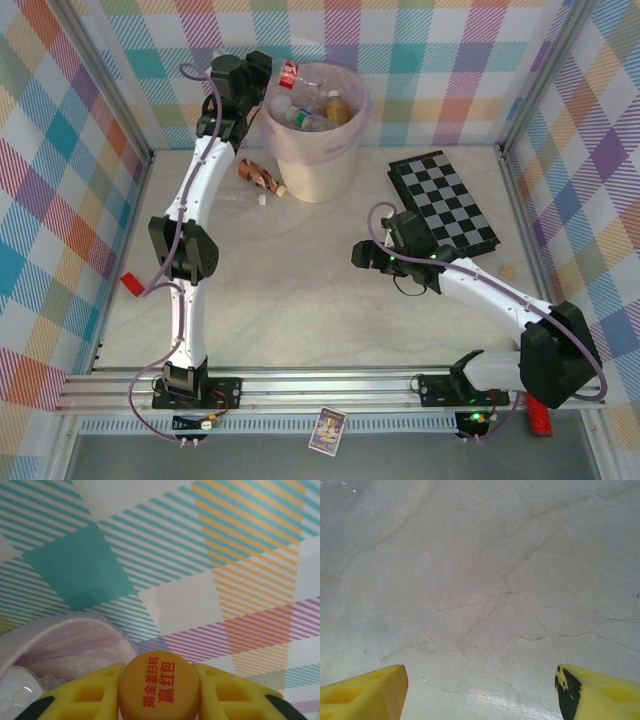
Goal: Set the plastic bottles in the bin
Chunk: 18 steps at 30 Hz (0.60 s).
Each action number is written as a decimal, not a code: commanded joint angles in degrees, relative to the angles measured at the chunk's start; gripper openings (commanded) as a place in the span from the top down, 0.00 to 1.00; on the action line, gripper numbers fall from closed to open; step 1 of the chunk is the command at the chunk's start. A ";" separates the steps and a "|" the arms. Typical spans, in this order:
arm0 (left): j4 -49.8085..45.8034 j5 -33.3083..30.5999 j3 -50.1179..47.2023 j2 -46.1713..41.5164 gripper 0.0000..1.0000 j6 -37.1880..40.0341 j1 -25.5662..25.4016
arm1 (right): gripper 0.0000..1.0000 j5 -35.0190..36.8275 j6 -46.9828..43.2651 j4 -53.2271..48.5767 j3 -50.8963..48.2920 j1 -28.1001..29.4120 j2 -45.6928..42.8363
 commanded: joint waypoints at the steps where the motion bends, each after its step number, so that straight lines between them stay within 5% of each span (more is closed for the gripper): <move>1: -1.20 1.98 3.87 3.36 0.89 0.83 -0.58 | 0.22 0.66 -0.99 -0.78 -0.60 -0.26 -0.27; 5: -0.83 2.25 4.72 5.57 0.82 0.91 -1.45 | 0.22 0.55 -1.01 -0.88 -0.61 -0.32 -0.01; 12: -0.34 3.14 6.04 7.64 0.41 3.00 -2.87 | 0.22 0.76 -1.11 -1.04 -0.81 -0.35 0.13; 18: -0.25 3.42 6.04 7.34 0.21 3.37 -2.87 | 0.22 0.18 -1.15 -0.35 -0.63 -0.34 0.83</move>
